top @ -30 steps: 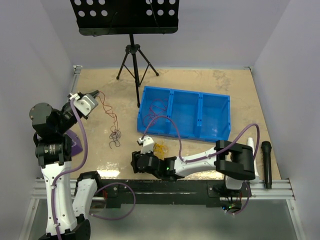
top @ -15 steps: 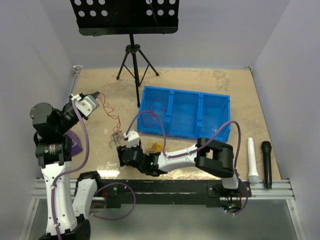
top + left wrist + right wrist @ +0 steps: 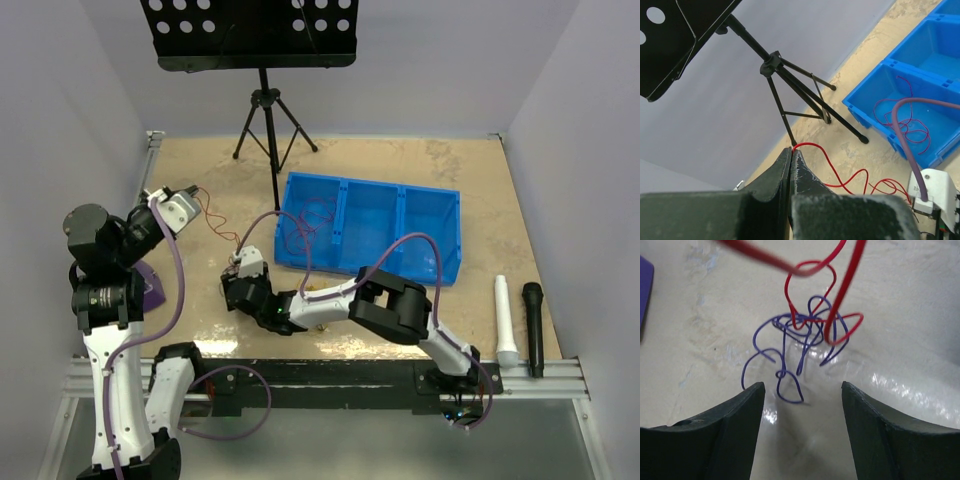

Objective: Untangle the cables

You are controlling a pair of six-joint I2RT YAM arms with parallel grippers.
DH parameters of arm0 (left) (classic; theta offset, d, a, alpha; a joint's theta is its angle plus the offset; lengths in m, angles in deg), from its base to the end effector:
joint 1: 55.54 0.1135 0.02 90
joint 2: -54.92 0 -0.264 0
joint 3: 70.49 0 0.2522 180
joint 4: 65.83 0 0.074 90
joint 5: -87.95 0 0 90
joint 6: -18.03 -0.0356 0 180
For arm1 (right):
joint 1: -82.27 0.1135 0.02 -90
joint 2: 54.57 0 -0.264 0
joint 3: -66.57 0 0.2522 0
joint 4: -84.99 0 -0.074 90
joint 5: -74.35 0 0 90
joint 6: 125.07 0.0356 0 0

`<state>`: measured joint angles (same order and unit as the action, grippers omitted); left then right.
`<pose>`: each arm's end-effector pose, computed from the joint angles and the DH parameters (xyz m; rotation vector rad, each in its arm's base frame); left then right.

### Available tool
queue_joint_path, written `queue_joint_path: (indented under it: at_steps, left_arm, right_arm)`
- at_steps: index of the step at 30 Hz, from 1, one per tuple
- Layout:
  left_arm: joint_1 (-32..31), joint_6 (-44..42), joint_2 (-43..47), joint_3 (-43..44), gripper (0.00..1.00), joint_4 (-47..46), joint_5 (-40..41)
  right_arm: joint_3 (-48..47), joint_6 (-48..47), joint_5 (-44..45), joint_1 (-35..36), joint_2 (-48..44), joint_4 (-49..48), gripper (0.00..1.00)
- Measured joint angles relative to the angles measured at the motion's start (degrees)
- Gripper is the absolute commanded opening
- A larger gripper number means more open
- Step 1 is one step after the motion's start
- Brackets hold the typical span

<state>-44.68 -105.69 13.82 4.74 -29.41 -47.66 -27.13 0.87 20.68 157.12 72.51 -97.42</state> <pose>0.1311 -0.0007 0.4246 0.8808 1.3344 -0.0365 0.1452 0.4557 0.1325 -0.3173 2.0188 0.5618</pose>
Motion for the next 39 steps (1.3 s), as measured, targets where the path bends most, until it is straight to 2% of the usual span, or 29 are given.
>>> queue_joint_path:
  at_steps: [3,9,14,16,23,24,32,35,39]
  left_arm:
    - [0.0,-0.9,0.0,-0.1,0.00,0.9,0.0]
    - [0.0,-2.1,0.0,-0.3,0.00,2.4,0.2]
    - [0.0,-1.4,0.0,-0.4,0.00,1.6,1.6]
    - [0.0,-0.4,-0.1,-0.5,0.00,0.1,2.9]
    - [0.0,2.6,-0.7,-0.5,0.00,-4.0,6.0]
    - [0.0,2.9,-0.7,-0.5,0.00,-4.4,6.5]
    - [0.0,3.3,-0.8,-0.5,0.00,-6.0,10.1]
    - [0.0,4.2,-1.7,-0.7,0.00,-9.0,15.2]
    - [0.0,4.9,-4.3,-2.0,0.00,-15.3,24.7]
  right_arm:
    - [-2.1,-0.3,0.0,-0.8,1.3,-0.2,0.65]
    - [-7.1,-0.6,-0.1,-1.5,4.7,-0.5,0.56]
    - [-6.9,0.5,0.0,-1.4,5.3,-0.9,0.53]
    - [-5.4,1.5,0.0,-1.4,4.5,-1.7,0.48]
    - [3.2,4.8,0.2,-1.2,-0.3,-3.2,0.02]
    - [4.3,5.1,0.3,-1.2,-1.0,-3.5,0.00]
    - [11.5,6.3,0.9,-0.7,-7.1,-1.5,0.00]
    - [15.5,6.7,2.8,1.1,-13.5,1.5,0.00]
    - [20.3,8.2,5.8,4.3,-28.2,5.6,0.00]
